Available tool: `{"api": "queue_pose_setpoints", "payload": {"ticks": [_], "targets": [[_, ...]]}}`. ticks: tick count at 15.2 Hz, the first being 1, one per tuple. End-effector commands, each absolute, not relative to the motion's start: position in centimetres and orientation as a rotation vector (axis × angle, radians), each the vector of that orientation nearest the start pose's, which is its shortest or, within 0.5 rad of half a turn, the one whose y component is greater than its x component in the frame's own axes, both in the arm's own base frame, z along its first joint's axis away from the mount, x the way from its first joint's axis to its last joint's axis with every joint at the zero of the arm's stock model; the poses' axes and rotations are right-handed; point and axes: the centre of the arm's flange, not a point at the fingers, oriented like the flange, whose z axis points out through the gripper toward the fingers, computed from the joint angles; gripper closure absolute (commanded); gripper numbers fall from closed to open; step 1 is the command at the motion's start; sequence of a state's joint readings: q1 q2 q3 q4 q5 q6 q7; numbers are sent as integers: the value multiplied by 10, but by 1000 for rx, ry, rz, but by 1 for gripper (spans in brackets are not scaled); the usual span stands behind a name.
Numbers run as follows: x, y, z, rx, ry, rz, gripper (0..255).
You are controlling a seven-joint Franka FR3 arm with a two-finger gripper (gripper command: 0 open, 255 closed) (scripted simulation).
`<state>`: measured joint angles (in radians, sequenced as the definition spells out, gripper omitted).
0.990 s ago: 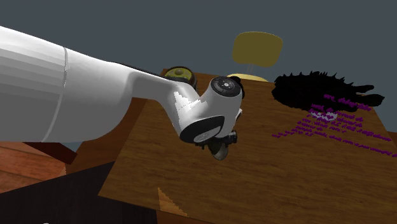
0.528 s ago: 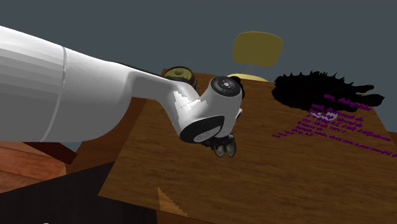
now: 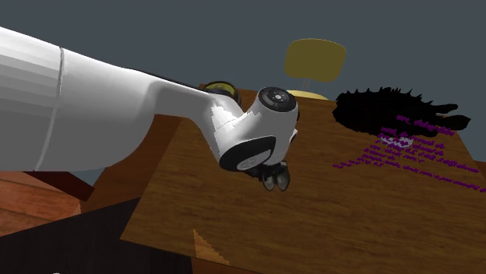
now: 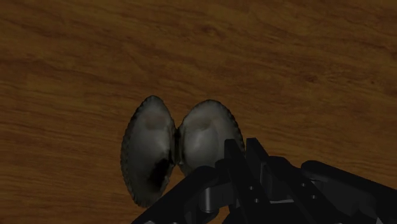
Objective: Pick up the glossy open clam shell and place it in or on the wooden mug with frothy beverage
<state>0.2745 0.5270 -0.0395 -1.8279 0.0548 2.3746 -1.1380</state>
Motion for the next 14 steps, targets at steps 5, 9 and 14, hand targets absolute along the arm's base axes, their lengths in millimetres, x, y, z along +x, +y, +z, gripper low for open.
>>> {"api": "queue_pose_setpoints", "payload": {"ticks": [5,9,14], "targets": [[632,153,279,-2456,-1945,-41,255],[632,153,300,-2456,-1945,-41,255],[632,153,327,-2456,-1945,-41,255]]}}
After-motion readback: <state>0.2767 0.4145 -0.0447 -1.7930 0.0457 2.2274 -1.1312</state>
